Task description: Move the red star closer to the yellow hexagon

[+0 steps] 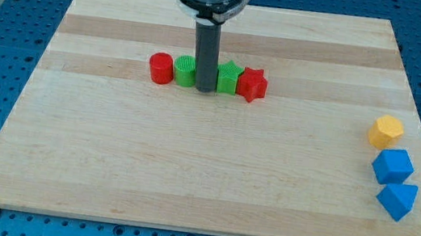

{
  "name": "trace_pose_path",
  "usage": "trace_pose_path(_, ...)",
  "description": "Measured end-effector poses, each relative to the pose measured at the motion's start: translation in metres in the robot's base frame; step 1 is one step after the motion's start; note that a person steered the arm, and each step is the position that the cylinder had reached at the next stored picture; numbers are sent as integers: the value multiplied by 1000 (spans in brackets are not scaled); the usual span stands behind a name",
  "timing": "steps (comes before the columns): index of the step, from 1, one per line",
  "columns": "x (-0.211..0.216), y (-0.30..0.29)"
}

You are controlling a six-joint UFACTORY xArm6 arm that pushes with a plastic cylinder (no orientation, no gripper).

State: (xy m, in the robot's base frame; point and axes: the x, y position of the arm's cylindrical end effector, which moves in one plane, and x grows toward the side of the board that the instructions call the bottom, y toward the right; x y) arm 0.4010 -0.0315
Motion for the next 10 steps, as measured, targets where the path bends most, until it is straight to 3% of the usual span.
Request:
trace_pose_path(2, -5, 19)
trace_pose_path(6, -46, 116)
trace_pose_path(8, -39, 132)
trace_pose_path(10, -28, 194)
